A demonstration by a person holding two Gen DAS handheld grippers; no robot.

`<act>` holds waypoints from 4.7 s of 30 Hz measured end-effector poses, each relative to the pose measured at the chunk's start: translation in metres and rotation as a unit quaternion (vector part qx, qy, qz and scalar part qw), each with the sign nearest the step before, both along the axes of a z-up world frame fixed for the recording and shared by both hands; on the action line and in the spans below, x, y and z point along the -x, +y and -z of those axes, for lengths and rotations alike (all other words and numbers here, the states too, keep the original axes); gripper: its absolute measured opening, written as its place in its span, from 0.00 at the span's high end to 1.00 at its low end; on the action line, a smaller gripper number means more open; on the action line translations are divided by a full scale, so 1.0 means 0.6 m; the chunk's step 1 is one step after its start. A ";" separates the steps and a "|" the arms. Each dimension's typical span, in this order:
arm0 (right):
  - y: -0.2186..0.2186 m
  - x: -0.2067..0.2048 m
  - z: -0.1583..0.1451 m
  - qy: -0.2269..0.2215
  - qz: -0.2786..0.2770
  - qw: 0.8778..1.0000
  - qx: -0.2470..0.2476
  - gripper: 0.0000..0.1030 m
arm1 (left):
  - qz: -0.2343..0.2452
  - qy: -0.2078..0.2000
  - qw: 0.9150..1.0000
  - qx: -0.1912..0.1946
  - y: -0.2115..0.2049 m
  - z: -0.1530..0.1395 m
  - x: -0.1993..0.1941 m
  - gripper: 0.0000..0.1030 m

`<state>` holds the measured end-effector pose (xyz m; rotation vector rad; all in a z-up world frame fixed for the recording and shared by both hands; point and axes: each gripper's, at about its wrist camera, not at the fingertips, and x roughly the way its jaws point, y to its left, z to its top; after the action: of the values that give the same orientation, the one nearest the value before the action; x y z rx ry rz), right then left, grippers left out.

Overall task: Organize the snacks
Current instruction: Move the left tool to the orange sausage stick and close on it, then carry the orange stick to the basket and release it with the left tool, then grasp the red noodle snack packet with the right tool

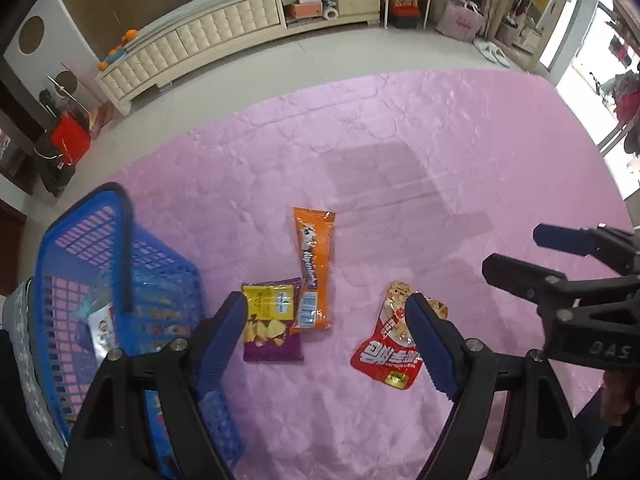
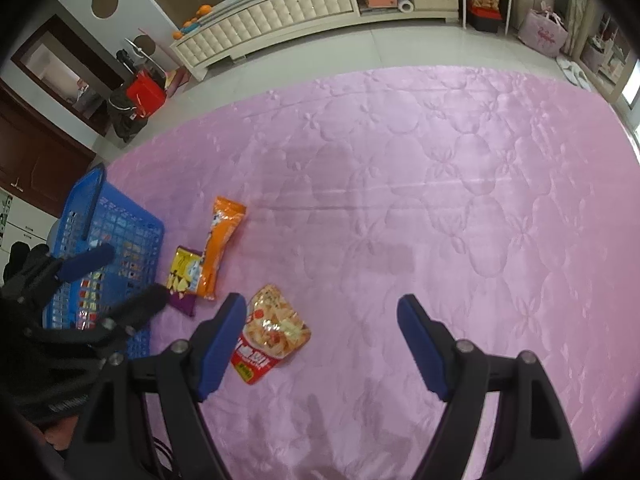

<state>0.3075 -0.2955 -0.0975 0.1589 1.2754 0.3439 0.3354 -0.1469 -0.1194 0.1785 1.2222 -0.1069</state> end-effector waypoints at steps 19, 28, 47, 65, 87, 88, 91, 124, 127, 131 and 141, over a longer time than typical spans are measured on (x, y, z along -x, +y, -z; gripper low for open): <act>-0.002 -0.042 0.060 0.036 -0.005 0.999 -0.031 0.21 | -0.031 0.072 0.997 -0.009 0.032 0.112 -0.076 0.66; 0.002 -0.032 0.056 0.038 -0.011 0.999 -0.027 0.21 | -0.019 0.079 0.996 -0.024 0.011 0.144 -0.077 0.88; 0.039 0.021 -0.020 0.045 0.020 0.998 -0.028 0.21 | -0.010 -0.012 0.998 0.067 0.055 -0.020 0.040 0.88; 0.136 0.030 0.069 0.110 0.049 0.993 0.018 0.21 | -0.081 -0.120 0.984 0.100 0.271 -0.119 0.134 0.88; 0.242 0.012 0.107 0.065 0.022 0.986 0.154 0.54 | -0.140 -0.072 0.980 0.123 0.398 -0.048 0.164 0.88; 0.246 0.012 0.107 0.068 0.016 0.986 0.151 0.60 | -0.141 -0.069 0.980 0.122 0.402 -0.046 0.169 0.88; 0.247 0.006 0.105 0.064 0.004 0.987 0.149 0.66 | -0.149 -0.066 0.980 0.116 0.411 -0.040 0.180 0.88; 0.227 0.090 0.089 0.092 0.059 0.989 0.100 0.26 | -0.142 -0.069 0.981 0.113 0.423 -0.038 0.227 0.47; 0.230 0.090 0.110 0.114 0.061 0.987 0.096 0.25 | -0.145 -0.068 0.980 0.118 0.428 -0.034 0.226 0.47; 0.244 0.083 0.127 0.133 0.054 0.983 0.113 0.23 | -0.147 -0.067 0.979 0.123 0.436 -0.028 0.228 0.47; 0.335 0.090 0.129 0.080 0.007 0.984 0.156 0.41 | -0.118 -0.075 0.986 0.096 0.420 -0.019 0.236 0.47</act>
<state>0.2534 -0.0945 -0.1749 -0.0740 1.4692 0.1175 0.1938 0.1052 -0.1080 -0.1240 1.0670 -0.0046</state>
